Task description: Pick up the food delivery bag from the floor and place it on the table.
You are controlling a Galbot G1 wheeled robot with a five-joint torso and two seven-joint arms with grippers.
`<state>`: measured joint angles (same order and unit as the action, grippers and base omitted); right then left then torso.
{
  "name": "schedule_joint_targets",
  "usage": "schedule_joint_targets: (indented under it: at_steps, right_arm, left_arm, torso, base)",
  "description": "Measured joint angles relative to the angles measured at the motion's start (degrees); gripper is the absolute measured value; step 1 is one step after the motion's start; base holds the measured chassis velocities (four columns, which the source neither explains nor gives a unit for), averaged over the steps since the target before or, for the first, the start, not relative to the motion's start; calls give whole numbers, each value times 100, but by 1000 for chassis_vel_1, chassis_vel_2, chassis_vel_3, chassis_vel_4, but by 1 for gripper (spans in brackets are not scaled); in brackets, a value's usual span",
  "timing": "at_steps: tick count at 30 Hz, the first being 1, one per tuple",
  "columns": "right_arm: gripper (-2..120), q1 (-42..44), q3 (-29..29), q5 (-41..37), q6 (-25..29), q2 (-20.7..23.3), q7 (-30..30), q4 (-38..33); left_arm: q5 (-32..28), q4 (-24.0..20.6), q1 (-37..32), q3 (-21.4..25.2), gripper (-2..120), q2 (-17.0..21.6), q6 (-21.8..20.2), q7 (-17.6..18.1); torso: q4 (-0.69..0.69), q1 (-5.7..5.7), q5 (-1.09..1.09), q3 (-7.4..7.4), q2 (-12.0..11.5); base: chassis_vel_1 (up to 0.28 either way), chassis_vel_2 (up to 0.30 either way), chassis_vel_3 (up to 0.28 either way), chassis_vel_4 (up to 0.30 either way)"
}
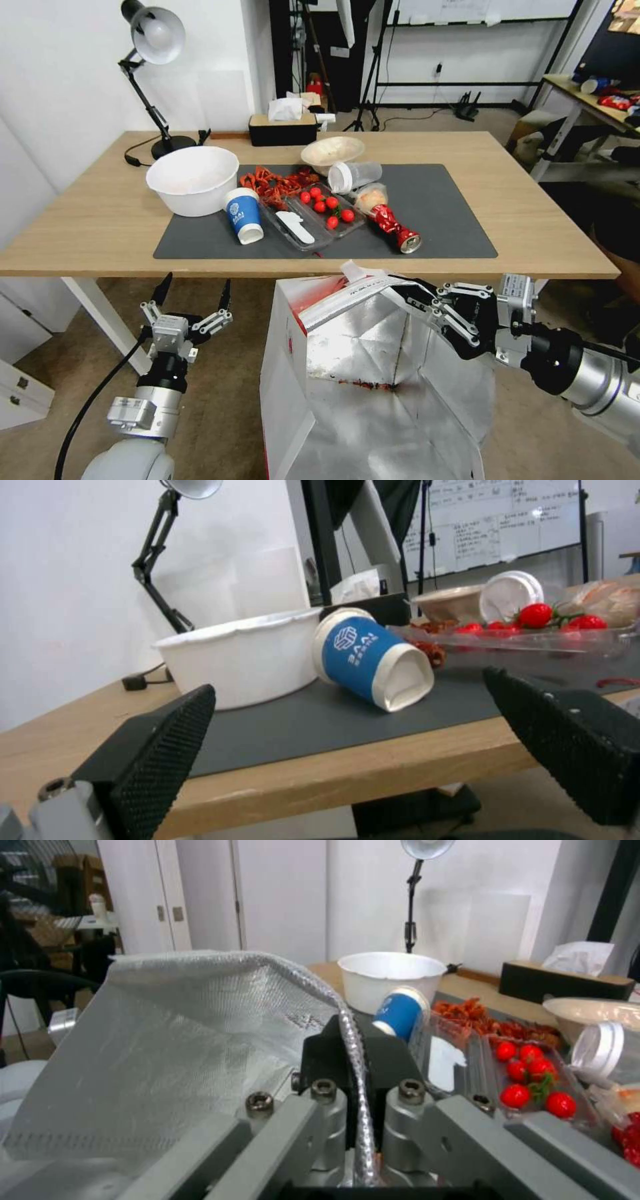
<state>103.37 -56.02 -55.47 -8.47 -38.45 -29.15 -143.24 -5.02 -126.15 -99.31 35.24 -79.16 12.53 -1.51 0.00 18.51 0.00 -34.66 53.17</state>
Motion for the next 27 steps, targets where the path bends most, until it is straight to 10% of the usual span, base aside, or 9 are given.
schedule_joint_targets:
  at_steps: [27]
  right_arm:
    - [0,-39,5,3,30,7,2,0]
  left_arm:
    - [-193,-21,13,-53,100,21,124,-80]
  torso:
    - [0,300,0,-395,694]
  base:
    - [0,0,0,0]
